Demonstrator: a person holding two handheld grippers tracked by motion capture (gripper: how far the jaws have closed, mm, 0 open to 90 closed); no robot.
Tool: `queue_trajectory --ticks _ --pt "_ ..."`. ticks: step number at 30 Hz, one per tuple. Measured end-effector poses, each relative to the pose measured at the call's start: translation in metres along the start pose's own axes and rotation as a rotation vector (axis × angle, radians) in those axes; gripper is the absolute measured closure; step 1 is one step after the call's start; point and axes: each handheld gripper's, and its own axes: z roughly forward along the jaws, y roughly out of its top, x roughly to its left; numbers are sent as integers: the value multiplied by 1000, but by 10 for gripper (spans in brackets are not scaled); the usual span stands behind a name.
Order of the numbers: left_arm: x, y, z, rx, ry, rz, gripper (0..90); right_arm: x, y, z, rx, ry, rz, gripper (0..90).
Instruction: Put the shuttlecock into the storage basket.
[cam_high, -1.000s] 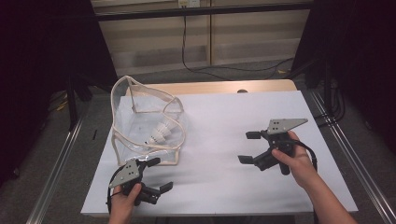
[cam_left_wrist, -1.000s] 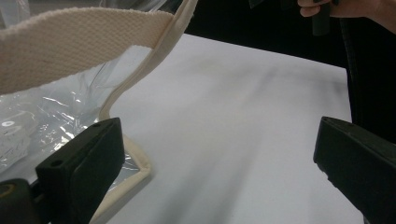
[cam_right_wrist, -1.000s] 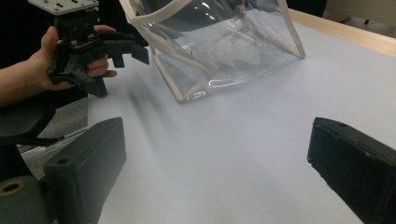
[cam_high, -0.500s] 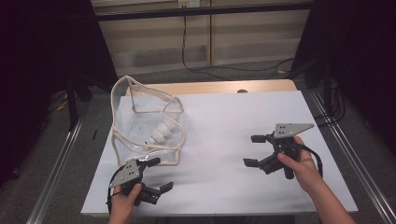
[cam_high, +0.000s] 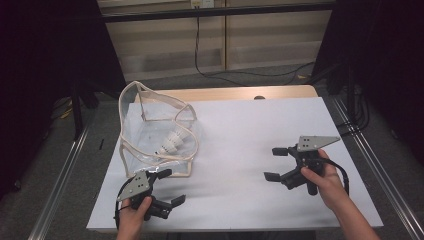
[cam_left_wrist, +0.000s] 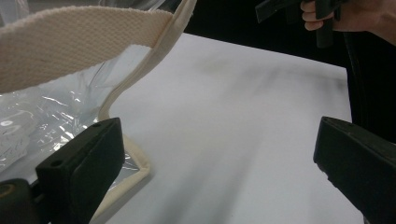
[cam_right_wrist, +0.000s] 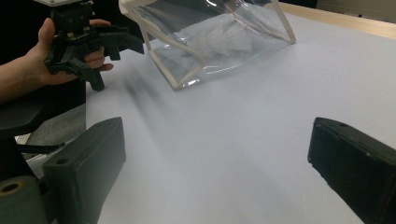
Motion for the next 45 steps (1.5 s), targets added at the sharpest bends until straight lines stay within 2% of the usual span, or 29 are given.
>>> queue_trajectory --ticks 26,45 --pt "0 0 0 0 1 2 22 -1 -17 -5 -2 0 24 38" --pt "0 1 0 -1 3 3 22 -2 -25 -11 -16 -7 20 36"
